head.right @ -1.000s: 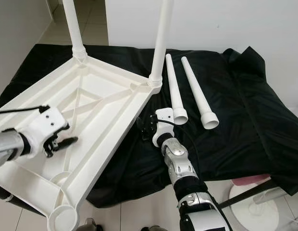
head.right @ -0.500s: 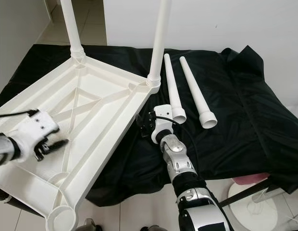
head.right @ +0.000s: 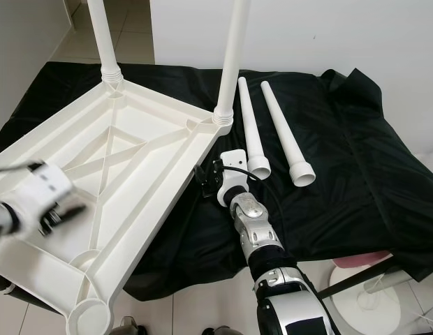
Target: Building children table
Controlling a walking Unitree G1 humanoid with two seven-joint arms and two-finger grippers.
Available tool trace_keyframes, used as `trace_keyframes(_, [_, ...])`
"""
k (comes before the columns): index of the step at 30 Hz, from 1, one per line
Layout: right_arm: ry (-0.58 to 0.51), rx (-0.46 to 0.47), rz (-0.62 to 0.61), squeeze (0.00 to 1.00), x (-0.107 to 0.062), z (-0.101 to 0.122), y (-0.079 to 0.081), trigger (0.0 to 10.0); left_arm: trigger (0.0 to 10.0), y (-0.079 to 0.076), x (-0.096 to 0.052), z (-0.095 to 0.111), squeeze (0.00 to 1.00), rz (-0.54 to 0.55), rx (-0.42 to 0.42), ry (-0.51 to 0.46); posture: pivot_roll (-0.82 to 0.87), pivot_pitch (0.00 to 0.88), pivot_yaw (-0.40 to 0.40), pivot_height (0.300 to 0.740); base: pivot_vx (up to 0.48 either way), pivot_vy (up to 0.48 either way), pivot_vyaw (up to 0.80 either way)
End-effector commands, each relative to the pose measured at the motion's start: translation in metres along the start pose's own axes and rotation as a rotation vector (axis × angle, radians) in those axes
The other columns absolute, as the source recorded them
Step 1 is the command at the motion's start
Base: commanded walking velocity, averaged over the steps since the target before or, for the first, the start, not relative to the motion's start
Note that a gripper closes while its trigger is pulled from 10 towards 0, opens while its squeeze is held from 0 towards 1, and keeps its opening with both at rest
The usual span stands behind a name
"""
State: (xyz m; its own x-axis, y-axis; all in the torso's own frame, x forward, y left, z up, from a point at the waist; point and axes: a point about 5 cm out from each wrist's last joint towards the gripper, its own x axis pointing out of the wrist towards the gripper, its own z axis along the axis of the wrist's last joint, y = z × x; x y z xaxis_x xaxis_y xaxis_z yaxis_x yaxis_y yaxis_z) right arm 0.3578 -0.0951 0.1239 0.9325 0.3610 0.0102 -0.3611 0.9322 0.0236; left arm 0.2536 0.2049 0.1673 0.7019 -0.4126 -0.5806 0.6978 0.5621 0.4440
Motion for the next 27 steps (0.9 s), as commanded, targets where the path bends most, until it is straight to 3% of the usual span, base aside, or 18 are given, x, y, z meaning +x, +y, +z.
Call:
trace_keyframes(1, [-0.005, 0.010, 0.013, 0.00, 0.003, 0.002, 0.002, 10.0, 10.0, -0.019, 0.008, 0.014, 0.00, -0.091, 0.009, -0.059, 0.11, 0.090, -0.095, 0.740, 0.000, 0.000, 0.00])
trace_keyframes(4, [-0.001, 0.016, 0.016, 0.00, 0.005, 0.003, 0.003, 10.0, 10.0, -0.027, 0.013, 0.026, 0.00, -0.134, 0.021, -0.111, 0.11, 0.087, -0.099, 0.740, 0.000, 0.000, 0.00])
trace_keyframes(12, [0.006, 0.017, 0.021, 0.00, 0.010, 0.005, 0.003, 10.0, 10.0, -0.026, 0.022, 0.054, 0.00, -0.134, 0.047, -0.214, 0.11, 0.084, -0.099, 0.740, 0.000, 0.000, 0.00])
trace_keyframes(19, [-0.001, 0.016, 0.002, 0.00, 0.011, 0.007, -0.001, 10.0, 10.0, -0.023, 0.026, 0.061, 0.00, -0.097, 0.048, -0.236, 0.11, 0.082, -0.096, 0.740, 0.000, 0.000, 0.00])
trace_keyframes(26, [-0.048, -0.035, -0.099, 0.00, 0.008, 0.014, -0.016, 10.0, 10.0, -0.011, 0.026, 0.072, 0.00, -0.018, 0.029, -0.310, 0.10, 0.083, -0.091, 0.740, 0.000, 0.000, 0.00])
trace_keyframes(27, [-0.086, -0.042, -0.149, 0.00, 0.005, 0.019, -0.024, 10.0, 10.0, -0.002, 0.023, 0.074, 0.00, 0.037, 0.017, -0.333, 0.10, 0.085, -0.089, 0.740, 0.000, 0.000, 0.00])
